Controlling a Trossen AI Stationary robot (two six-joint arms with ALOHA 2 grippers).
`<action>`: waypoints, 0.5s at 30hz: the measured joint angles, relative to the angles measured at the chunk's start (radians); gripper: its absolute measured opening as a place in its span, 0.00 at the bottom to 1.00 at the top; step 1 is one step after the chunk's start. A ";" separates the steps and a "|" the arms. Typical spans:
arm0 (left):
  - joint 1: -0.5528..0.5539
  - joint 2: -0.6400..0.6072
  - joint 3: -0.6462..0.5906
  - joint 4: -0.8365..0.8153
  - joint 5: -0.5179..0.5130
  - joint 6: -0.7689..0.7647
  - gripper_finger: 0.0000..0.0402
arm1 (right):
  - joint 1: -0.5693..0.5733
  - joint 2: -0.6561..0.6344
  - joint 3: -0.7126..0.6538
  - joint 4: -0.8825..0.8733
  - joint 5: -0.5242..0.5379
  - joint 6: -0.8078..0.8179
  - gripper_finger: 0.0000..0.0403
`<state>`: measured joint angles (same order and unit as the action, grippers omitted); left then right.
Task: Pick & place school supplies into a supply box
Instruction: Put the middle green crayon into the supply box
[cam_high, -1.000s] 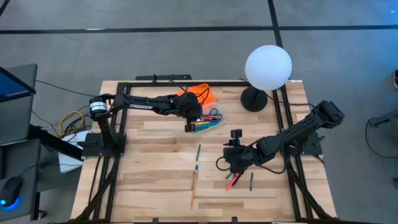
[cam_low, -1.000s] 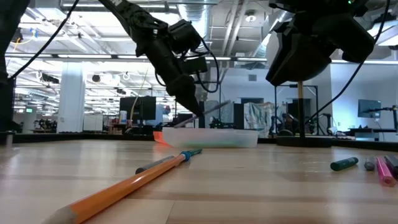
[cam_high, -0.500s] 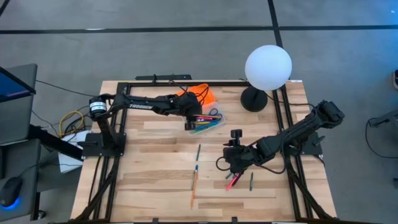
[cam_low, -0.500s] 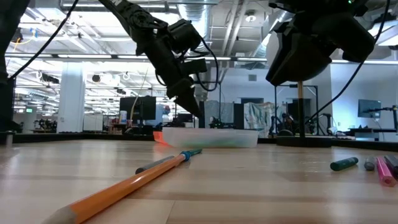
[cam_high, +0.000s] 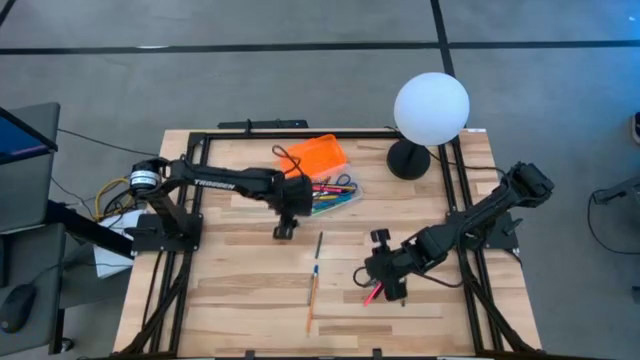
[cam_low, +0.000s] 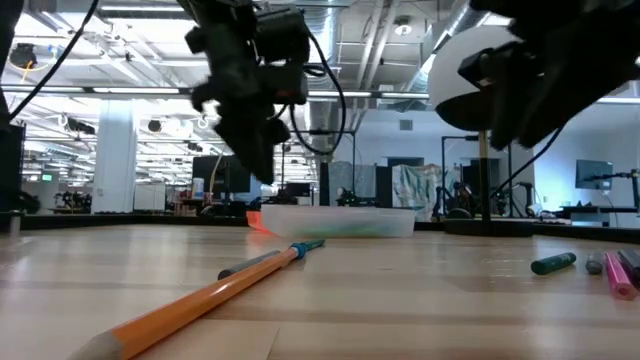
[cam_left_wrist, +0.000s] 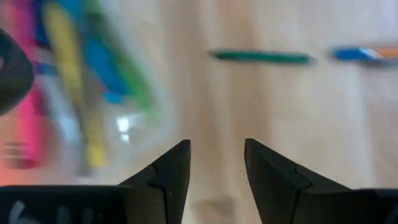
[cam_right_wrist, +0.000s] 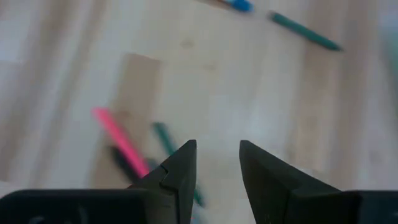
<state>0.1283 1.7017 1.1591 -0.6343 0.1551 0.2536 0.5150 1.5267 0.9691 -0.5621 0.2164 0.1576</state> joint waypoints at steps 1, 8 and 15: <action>-0.022 -0.003 -0.004 -0.014 0.005 -0.008 0.37 | 0.009 0.000 -0.010 0.030 -0.021 -0.001 0.29; -0.179 -0.008 -0.064 -0.084 0.005 -0.080 0.37 | 0.059 0.000 -0.119 0.222 -0.062 0.004 0.29; -0.316 -0.051 -0.155 -0.092 -0.030 -0.235 0.37 | 0.051 0.000 -0.215 0.344 -0.061 -0.005 0.29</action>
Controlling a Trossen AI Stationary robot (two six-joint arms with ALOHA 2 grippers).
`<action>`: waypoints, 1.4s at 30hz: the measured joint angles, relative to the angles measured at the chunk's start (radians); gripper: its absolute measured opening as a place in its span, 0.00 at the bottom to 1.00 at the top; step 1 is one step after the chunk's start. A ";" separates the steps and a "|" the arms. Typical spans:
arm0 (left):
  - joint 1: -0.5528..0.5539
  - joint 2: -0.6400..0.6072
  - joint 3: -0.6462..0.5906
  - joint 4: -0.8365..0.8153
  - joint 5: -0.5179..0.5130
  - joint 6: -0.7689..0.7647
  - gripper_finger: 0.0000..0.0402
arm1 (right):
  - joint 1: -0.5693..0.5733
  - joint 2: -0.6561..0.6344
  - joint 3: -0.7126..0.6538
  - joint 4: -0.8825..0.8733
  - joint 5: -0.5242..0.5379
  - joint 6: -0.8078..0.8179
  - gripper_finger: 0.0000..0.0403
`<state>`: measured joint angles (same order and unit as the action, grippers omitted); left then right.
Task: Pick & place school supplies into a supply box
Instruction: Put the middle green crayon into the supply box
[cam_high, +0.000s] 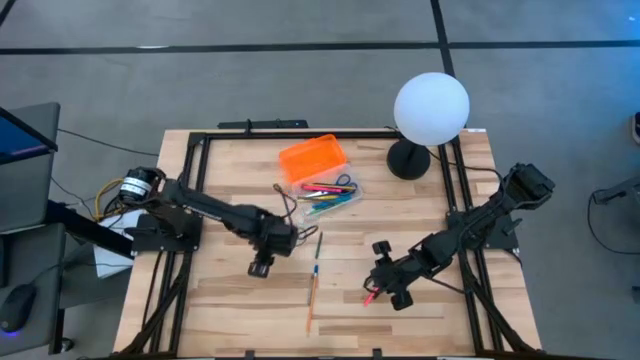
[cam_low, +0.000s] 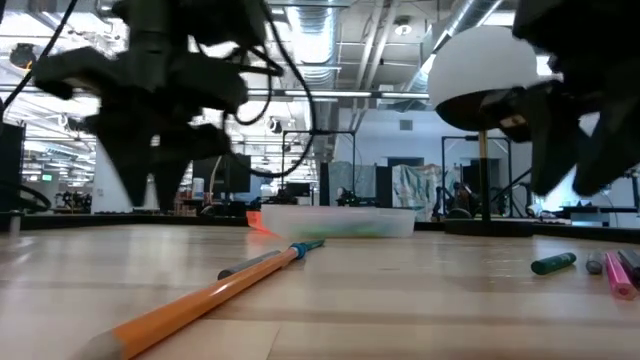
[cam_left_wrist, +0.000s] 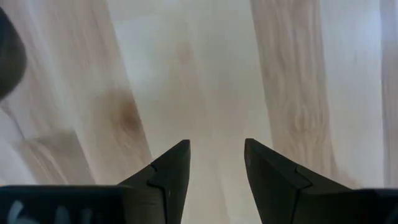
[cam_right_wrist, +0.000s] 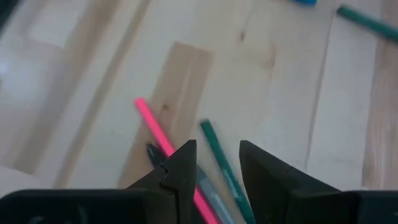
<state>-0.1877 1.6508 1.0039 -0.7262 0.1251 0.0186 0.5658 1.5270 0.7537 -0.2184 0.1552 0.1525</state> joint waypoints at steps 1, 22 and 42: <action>-0.018 -0.015 -0.016 0.006 -0.016 -0.023 0.37 | -0.005 0.000 -0.007 0.002 0.000 0.001 0.29; -0.263 -0.534 -0.407 0.164 -0.432 -0.438 0.37 | -0.038 0.100 -0.066 0.146 -0.016 -0.032 0.29; -0.285 -0.587 -0.417 0.179 -0.525 -0.446 0.37 | -0.133 0.141 -0.035 -0.025 -0.058 0.026 0.09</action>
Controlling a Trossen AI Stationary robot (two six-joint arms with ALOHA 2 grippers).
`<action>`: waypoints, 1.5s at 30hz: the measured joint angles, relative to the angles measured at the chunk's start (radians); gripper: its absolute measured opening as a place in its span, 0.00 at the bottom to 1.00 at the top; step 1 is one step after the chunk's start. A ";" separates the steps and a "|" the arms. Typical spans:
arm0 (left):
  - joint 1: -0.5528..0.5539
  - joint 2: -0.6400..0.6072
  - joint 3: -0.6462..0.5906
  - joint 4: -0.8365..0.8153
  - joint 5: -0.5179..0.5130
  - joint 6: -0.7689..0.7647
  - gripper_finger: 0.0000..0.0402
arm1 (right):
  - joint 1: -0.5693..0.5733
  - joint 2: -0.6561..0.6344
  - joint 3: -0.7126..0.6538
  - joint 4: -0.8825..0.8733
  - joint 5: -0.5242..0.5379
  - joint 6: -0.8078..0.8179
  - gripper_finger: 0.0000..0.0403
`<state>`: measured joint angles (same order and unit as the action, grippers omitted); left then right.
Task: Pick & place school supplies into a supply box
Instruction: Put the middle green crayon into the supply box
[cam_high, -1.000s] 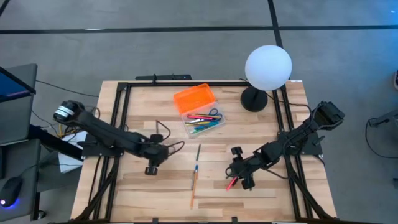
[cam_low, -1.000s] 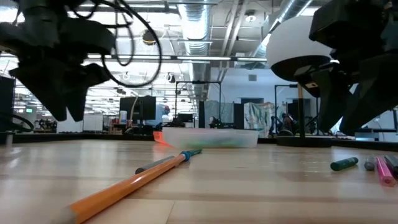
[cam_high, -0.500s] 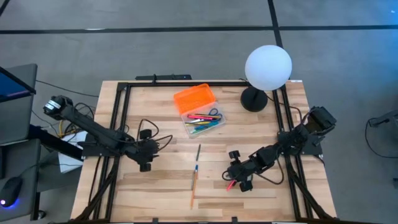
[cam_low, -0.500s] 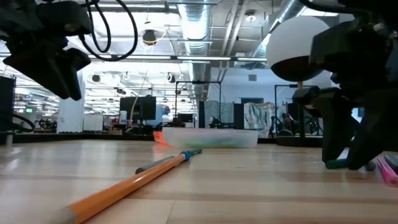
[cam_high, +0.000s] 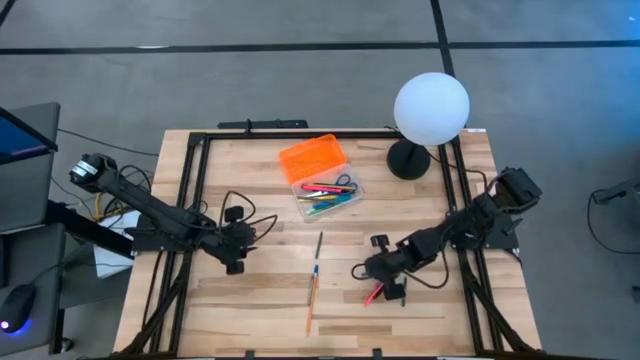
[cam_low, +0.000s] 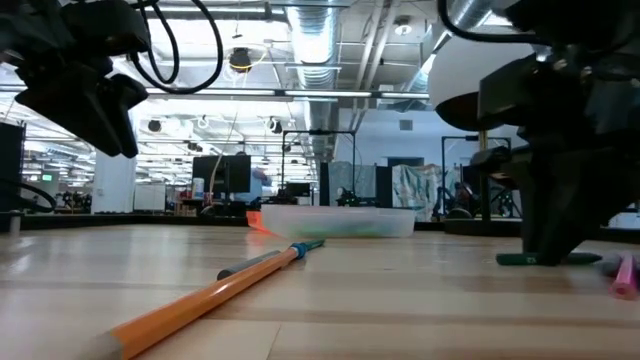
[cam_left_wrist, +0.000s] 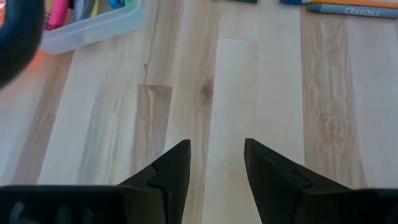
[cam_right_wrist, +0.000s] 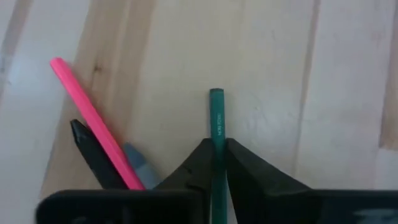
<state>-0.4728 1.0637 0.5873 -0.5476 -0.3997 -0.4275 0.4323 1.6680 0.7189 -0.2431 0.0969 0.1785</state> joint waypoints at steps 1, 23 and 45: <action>0.000 0.000 0.000 0.000 -0.004 0.002 0.37 | -0.008 0.000 0.007 -0.015 -0.008 -0.003 0.07; 0.000 0.002 0.001 0.001 -0.107 0.004 0.37 | -0.113 0.011 0.104 -0.073 0.190 -0.326 0.01; 0.000 0.002 0.001 0.002 -0.150 0.002 0.37 | -0.472 0.007 0.268 0.053 0.165 -0.704 0.01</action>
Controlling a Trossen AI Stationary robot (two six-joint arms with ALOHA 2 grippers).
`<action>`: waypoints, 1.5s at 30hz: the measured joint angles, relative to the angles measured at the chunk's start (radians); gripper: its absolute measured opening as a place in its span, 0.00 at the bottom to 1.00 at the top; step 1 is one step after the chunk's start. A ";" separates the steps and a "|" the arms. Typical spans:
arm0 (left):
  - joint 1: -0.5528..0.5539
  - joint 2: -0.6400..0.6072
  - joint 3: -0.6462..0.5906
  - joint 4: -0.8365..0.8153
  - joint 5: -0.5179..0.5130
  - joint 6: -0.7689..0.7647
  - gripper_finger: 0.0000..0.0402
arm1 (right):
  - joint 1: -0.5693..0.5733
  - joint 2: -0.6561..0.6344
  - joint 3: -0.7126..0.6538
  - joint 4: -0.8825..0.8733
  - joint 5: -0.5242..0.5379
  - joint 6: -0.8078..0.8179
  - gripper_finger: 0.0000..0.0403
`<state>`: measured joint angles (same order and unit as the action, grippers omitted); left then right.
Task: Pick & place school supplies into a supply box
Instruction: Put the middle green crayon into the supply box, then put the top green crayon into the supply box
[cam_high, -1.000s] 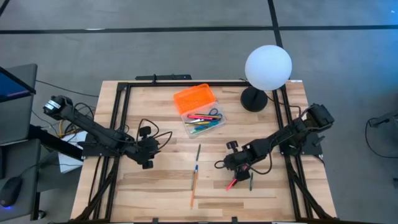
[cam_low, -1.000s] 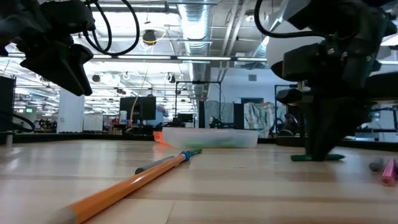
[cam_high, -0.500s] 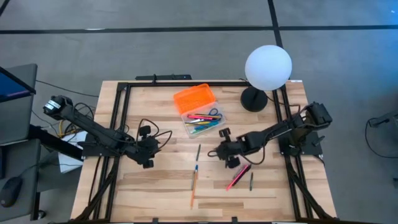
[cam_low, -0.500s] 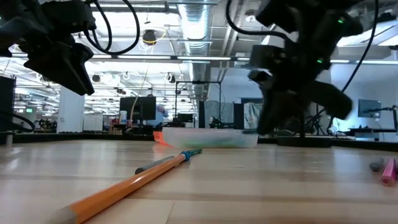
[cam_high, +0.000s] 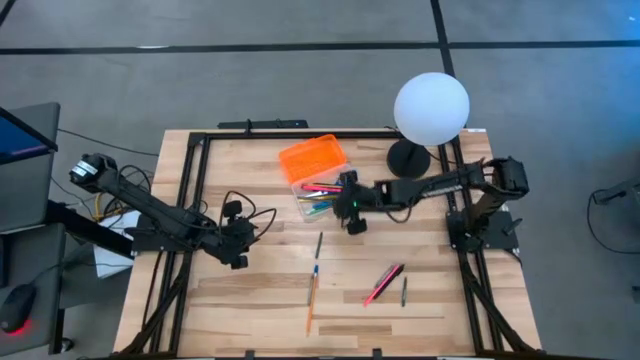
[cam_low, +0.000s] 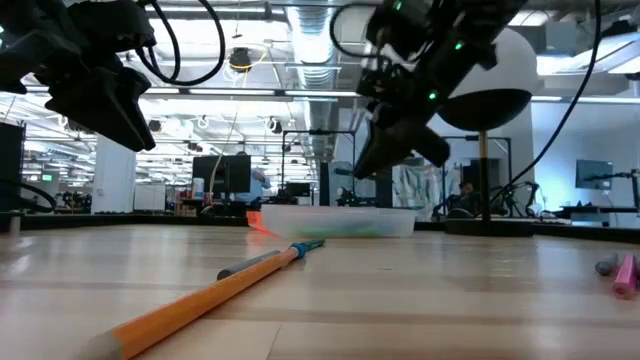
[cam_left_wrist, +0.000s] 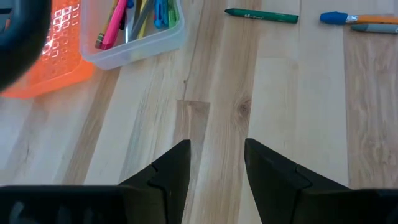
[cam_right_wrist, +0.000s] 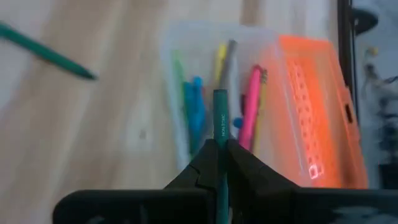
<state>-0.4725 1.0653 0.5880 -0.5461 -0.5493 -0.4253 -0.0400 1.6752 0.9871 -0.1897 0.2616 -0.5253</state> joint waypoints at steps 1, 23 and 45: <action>0.000 0.000 0.000 0.002 -0.002 0.001 0.37 | -0.026 0.000 0.000 0.004 -0.029 0.001 0.01; 0.000 0.000 0.000 0.027 -0.024 0.030 0.37 | -0.255 0.072 -0.001 0.071 -0.178 -0.002 0.01; 0.006 0.002 0.000 0.087 -0.152 0.056 0.37 | -0.272 0.107 0.001 0.123 -0.181 0.055 0.27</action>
<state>-0.4668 1.0668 0.5884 -0.4590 -0.7015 -0.3698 -0.3122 1.7820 0.9882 -0.0670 0.0811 -0.4701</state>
